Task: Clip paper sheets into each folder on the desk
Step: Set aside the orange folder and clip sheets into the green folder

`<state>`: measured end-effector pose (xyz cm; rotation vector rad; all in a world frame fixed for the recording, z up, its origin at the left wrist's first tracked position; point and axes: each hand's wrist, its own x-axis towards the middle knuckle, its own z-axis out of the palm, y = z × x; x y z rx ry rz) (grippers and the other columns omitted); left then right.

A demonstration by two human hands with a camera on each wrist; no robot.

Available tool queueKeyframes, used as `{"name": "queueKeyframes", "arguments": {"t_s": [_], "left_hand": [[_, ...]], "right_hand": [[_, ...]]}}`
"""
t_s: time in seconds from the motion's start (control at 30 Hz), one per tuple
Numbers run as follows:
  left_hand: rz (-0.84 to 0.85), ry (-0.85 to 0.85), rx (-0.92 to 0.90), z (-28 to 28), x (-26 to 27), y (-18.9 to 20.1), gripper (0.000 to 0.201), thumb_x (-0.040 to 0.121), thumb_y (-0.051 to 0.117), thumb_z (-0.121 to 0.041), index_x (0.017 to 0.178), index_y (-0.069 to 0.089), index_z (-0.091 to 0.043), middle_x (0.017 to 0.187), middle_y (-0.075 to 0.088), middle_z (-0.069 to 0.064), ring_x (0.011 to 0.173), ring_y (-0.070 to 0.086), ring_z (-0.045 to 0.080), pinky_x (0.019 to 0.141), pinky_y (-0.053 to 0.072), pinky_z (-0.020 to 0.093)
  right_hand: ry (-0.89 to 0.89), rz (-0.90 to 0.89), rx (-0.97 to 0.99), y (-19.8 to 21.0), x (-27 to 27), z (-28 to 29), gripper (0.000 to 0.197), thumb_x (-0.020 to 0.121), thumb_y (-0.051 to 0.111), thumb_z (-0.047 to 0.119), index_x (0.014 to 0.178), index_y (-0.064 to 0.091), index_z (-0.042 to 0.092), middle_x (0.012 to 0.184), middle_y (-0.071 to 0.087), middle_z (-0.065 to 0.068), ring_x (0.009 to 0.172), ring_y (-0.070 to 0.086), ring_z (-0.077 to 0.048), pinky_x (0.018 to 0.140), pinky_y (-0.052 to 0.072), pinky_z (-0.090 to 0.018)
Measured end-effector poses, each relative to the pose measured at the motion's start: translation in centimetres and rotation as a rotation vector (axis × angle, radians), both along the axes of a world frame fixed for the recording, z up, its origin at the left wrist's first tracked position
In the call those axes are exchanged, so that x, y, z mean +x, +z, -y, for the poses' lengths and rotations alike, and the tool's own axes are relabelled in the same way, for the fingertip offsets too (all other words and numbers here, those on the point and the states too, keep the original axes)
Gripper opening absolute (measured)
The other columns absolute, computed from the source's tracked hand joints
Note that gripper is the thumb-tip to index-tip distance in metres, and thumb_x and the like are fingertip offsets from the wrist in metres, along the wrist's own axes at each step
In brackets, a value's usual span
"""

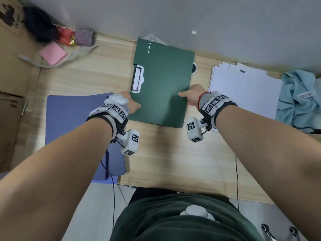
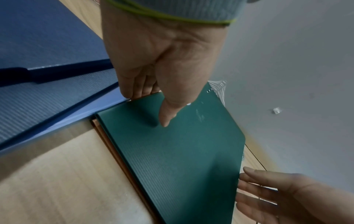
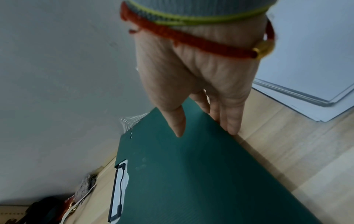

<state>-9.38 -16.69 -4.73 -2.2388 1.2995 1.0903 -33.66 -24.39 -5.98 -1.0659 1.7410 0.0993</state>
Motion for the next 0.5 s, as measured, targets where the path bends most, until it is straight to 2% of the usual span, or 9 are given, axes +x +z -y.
{"name": "queueKeyframes", "arguments": {"t_s": [0.1,0.17,0.23,0.27,0.33,0.37,0.43,0.5], "left_hand": [[0.023,0.029,-0.005,0.0,0.2,-0.1,0.034,0.086,0.066,-0.038,0.086,0.046,-0.011,0.083,0.053,0.007,0.071,0.052,0.024,0.07,0.042,0.028],[0.033,0.069,0.0,0.3,0.5,-0.6,0.046,0.077,0.069,-0.049,0.097,0.051,-0.012,0.089,0.059,0.006,0.078,0.058,0.026,0.078,0.048,0.03],[0.046,0.107,-0.003,0.4,0.5,-0.4,0.064,0.067,0.069,-0.06,0.108,0.055,-0.013,0.096,0.064,0.007,0.084,0.063,0.03,0.085,0.054,0.039],[0.035,0.134,-0.011,0.5,0.5,-0.5,0.069,0.068,0.069,-0.06,0.116,0.055,-0.012,0.102,0.065,0.009,0.09,0.064,0.032,0.087,0.054,0.042],[-0.014,0.194,-0.031,0.5,0.5,0.0,0.075,0.073,0.07,-0.055,0.13,0.051,-0.009,0.118,0.063,0.012,0.103,0.063,0.034,0.093,0.052,0.045],[-0.027,0.228,-0.051,0.7,0.5,0.4,0.079,0.071,0.069,-0.054,0.133,0.05,-0.009,0.123,0.062,0.012,0.105,0.062,0.034,0.094,0.052,0.045],[-0.04,0.289,-0.105,0.8,1.0,1.2,0.083,0.065,0.065,-0.053,0.135,0.048,-0.011,0.126,0.062,0.013,0.104,0.063,0.034,0.094,0.052,0.045],[-0.069,0.367,-0.14,0.6,2.3,1.9,0.082,0.067,0.068,-0.046,0.137,0.047,-0.009,0.127,0.061,0.014,0.108,0.062,0.035,0.095,0.051,0.043]], "right_hand": [[-0.031,0.031,-0.014,-1.2,-0.5,0.1,0.057,0.058,0.077,0.038,0.104,0.067,0.006,0.102,0.07,-0.012,0.102,0.066,-0.036,0.094,0.054,-0.048],[-0.026,0.031,-0.007,-2.6,-0.9,0.4,0.06,0.053,0.079,0.041,0.101,0.068,0.007,0.102,0.071,-0.012,0.1,0.067,-0.036,0.094,0.055,-0.048],[-0.022,0.033,-0.001,-4.0,-1.4,0.9,0.07,0.041,0.079,0.048,0.1,0.069,0.011,0.102,0.073,-0.01,0.101,0.067,-0.035,0.093,0.055,-0.048],[-0.031,0.045,0.011,-4.1,-1.4,1.0,0.073,0.039,0.078,0.049,0.101,0.069,0.012,0.103,0.073,-0.009,0.102,0.067,-0.034,0.093,0.055,-0.047],[-0.037,0.044,0.024,-2.9,-0.8,0.7,0.072,0.048,0.077,0.045,0.11,0.067,0.011,0.109,0.071,-0.008,0.104,0.067,-0.032,0.095,0.054,-0.044],[-0.02,0.016,0.025,-0.2,0.0,0.1,0.07,0.056,0.076,0.044,0.117,0.064,0.011,0.114,0.069,-0.008,0.107,0.065,-0.031,0.097,0.052,-0.041],[0.026,-0.091,-0.021,2.5,1.3,-0.2,0.066,0.074,0.073,0.038,0.131,0.053,0.011,0.131,0.056,-0.009,0.116,0.057,-0.03,0.096,0.045,-0.031],[0.057,-0.123,-0.114,4.5,2.8,-0.5,0.06,0.085,0.068,0.028,0.138,0.046,0.013,0.139,0.044,-0.009,0.123,0.05,-0.029,0.091,0.038,-0.027]]}}
